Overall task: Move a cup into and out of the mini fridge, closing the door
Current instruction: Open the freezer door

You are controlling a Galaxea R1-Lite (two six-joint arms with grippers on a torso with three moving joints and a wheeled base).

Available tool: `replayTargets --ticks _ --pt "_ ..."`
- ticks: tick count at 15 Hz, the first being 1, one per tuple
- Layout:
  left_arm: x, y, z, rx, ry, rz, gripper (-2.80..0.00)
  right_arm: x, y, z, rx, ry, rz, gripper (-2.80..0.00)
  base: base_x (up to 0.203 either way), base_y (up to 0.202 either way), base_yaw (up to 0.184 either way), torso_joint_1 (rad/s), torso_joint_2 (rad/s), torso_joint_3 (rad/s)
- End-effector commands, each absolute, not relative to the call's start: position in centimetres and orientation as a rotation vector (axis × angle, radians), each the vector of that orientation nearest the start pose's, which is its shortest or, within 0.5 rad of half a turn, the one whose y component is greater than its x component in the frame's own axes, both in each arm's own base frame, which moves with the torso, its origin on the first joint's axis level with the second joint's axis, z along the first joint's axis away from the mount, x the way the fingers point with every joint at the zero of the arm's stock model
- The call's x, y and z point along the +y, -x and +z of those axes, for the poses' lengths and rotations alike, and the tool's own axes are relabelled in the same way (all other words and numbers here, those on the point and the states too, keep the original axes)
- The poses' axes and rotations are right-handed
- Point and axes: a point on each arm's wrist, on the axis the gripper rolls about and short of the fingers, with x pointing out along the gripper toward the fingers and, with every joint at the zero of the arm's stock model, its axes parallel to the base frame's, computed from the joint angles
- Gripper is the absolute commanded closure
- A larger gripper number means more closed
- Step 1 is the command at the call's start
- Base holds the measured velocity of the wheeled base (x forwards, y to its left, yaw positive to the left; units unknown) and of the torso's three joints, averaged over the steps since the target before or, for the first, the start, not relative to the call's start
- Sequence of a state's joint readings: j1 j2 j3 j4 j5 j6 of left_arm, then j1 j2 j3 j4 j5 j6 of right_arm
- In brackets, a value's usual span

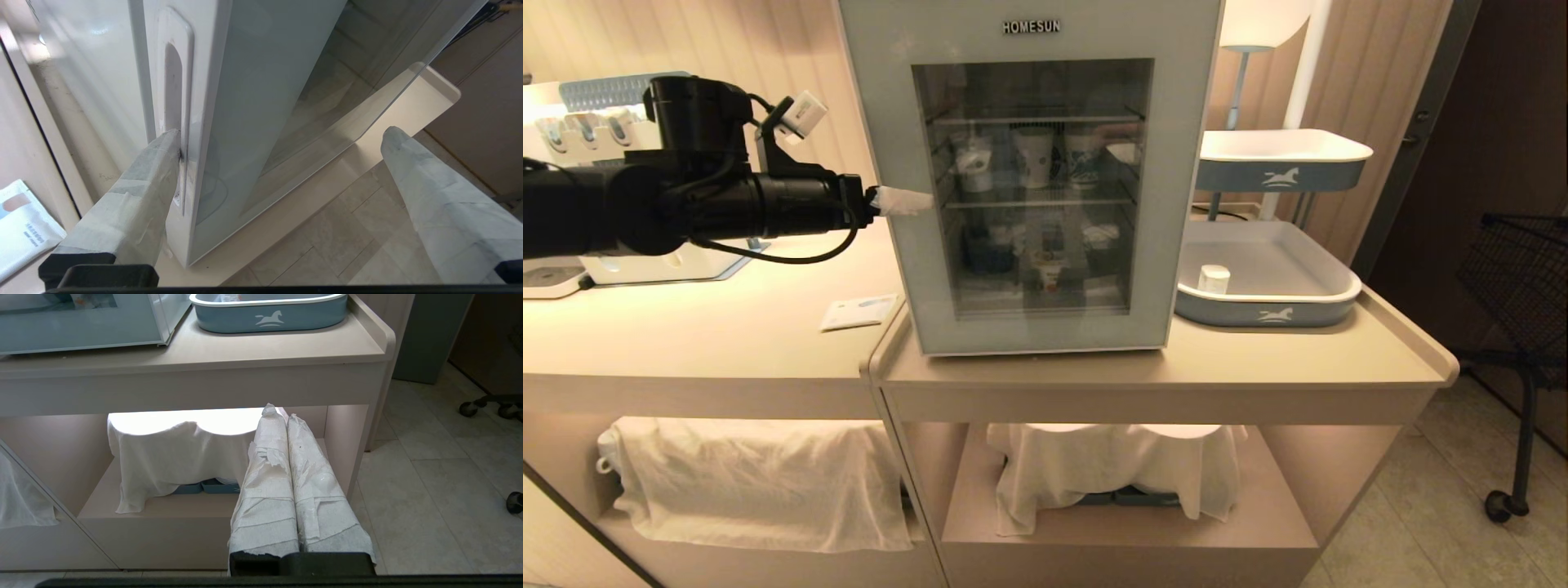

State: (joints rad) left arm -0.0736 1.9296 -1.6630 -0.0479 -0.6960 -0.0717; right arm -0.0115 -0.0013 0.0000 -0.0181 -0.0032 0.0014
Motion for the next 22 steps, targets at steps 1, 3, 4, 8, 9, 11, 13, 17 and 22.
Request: replayTargets --ticks 1,3,4,8,9,11,13,17,22 --pt "-4.5 -38.6 28.7 0.244 0.152 -0.770 -2.80 0.0 2.2 7.5 -0.009 -0.001 -0.014 0.00 0.000 0.000 0.000 0.000 0.00 0.000" --pt "-4.7 -38.3 28.8 0.249 0.161 -0.773 -2.80 0.0 2.2 7.5 -0.009 -0.001 -0.014 0.00 0.000 0.000 0.000 0.000 0.00 0.000" --pt "-4.9 -38.1 28.9 0.247 0.161 -0.779 -2.80 0.0 2.2 7.5 -0.009 -0.001 -0.015 0.00 0.000 0.000 0.000 0.000 0.00 0.000" --pt "-6.1 -37.6 29.0 0.244 0.165 -0.800 -2.80 0.0 2.2 7.5 -0.009 -0.001 -0.015 0.00 0.000 0.000 0.000 0.000 0.00 0.000" --pt "-6.2 -37.4 29.2 0.241 0.163 -0.803 -2.80 0.0 2.2 7.5 -0.009 -0.001 -0.015 0.00 0.000 0.000 0.000 0.000 0.00 0.000" --pt "-6.4 -37.1 29.3 0.240 0.164 -0.807 -2.80 0.0 2.2 7.5 -0.009 -0.001 -0.015 0.00 0.000 0.000 0.000 0.000 0.00 0.000" --pt "-6.5 -36.8 29.3 0.245 0.169 -0.810 -2.80 0.0 2.2 7.5 -0.009 -0.001 -0.015 0.00 0.000 0.000 0.000 0.000 0.00 0.000" --pt "-6.4 -35.9 29.6 0.245 0.169 -0.810 -2.80 0.0 2.2 7.5 -0.009 -0.001 -0.014 0.00 0.000 0.000 0.000 0.000 0.00 0.000" --pt "-6.0 -33.9 30.0 0.249 0.171 -0.807 -2.80 0.0 2.2 7.5 -0.009 -0.001 -0.015 0.00 0.000 0.000 0.000 0.000 0.00 0.000"
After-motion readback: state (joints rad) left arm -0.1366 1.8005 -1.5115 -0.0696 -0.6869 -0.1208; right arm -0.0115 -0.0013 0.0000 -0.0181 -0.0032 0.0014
